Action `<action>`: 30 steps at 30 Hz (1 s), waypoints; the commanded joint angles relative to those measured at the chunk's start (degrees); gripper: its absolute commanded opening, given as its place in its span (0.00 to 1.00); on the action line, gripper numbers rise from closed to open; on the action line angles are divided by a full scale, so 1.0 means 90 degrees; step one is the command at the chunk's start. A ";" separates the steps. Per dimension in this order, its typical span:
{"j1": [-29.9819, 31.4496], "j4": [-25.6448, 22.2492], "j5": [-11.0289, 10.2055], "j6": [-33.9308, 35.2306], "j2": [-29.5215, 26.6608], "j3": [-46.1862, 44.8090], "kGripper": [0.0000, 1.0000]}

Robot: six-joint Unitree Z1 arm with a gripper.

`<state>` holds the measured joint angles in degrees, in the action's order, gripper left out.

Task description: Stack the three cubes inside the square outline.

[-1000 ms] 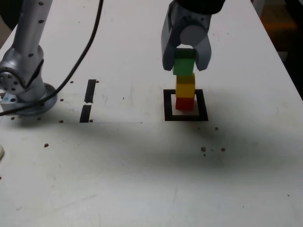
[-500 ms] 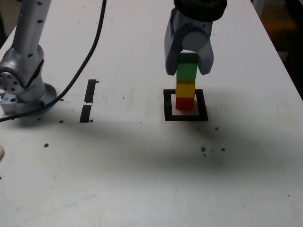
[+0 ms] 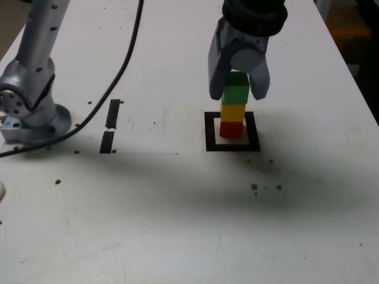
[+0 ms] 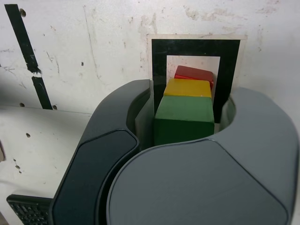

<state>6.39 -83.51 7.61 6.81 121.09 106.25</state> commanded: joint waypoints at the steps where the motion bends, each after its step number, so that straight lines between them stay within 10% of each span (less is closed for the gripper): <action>1: 0.0022 -0.0051 -0.0005 0.0040 0.0011 0.0016 0.84; 18: 0.0220 -0.0389 -0.0170 0.0173 -0.1252 -0.0397 1.00; 25: 0.0234 -0.0928 -0.0163 -0.0019 -0.2466 -0.1643 1.00; 30: 0.0227 -0.0181 -0.0270 -0.0132 -0.3452 -0.3731 1.00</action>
<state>8.45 -86.45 5.16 5.67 91.29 80.48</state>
